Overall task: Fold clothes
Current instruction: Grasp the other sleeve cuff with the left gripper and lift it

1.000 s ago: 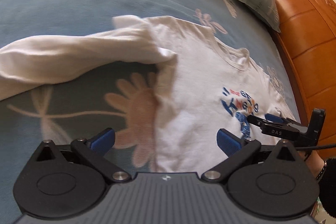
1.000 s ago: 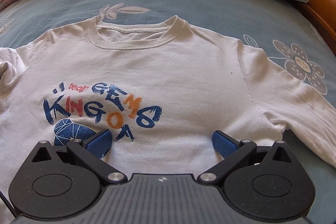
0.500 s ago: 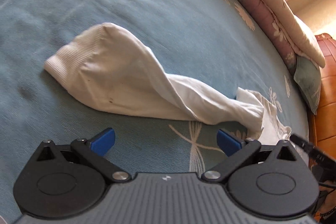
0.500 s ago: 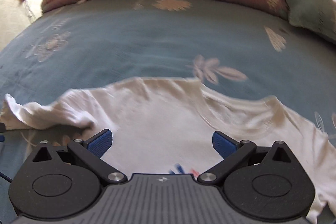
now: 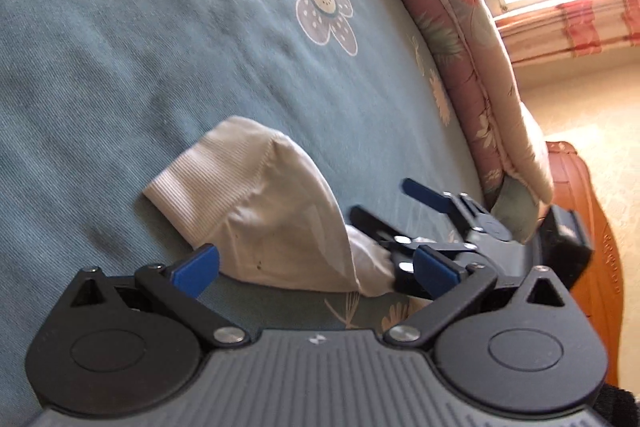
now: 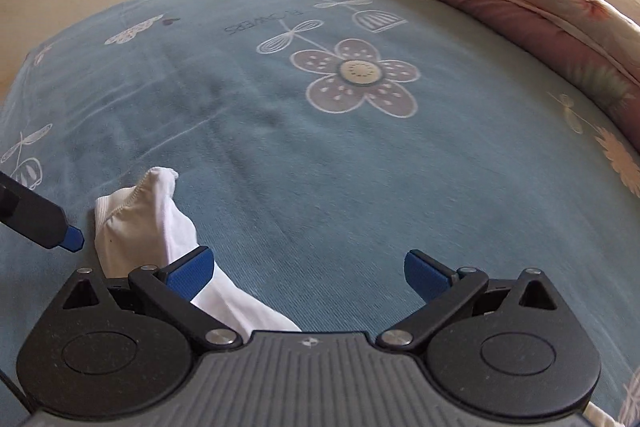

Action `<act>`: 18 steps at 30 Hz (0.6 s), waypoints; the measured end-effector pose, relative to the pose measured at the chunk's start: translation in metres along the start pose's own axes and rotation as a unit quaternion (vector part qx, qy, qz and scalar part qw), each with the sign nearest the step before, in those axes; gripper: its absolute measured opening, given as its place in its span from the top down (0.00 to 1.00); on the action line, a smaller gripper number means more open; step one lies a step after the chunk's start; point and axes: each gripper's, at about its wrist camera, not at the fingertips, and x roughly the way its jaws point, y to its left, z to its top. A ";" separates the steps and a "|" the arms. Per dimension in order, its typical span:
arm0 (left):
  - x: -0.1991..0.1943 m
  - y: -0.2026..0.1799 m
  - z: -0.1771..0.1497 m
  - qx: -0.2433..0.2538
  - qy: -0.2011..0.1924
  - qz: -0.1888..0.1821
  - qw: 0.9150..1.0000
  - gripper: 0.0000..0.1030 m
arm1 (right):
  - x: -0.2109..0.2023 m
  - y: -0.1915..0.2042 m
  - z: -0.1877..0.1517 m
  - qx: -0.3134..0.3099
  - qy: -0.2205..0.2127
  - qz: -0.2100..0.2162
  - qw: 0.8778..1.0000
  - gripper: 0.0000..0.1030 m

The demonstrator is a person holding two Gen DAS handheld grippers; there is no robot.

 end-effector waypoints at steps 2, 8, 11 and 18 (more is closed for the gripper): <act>0.000 0.011 0.003 -0.034 0.001 -0.028 0.999 0.01 | 0.014 0.010 0.004 -0.015 0.015 -0.004 1.000 0.00; 0.010 0.026 0.005 -0.081 0.015 -0.056 0.995 0.01 | 0.011 0.032 -0.006 -0.031 0.047 0.062 0.996 0.00; 0.015 0.027 0.001 -0.084 0.017 -0.046 0.995 0.01 | -0.003 0.052 -0.024 -0.050 0.067 0.097 0.992 0.00; 0.014 0.032 -0.018 -0.087 0.033 -0.024 0.995 0.01 | -0.037 0.098 -0.076 -0.116 0.090 0.147 0.978 0.00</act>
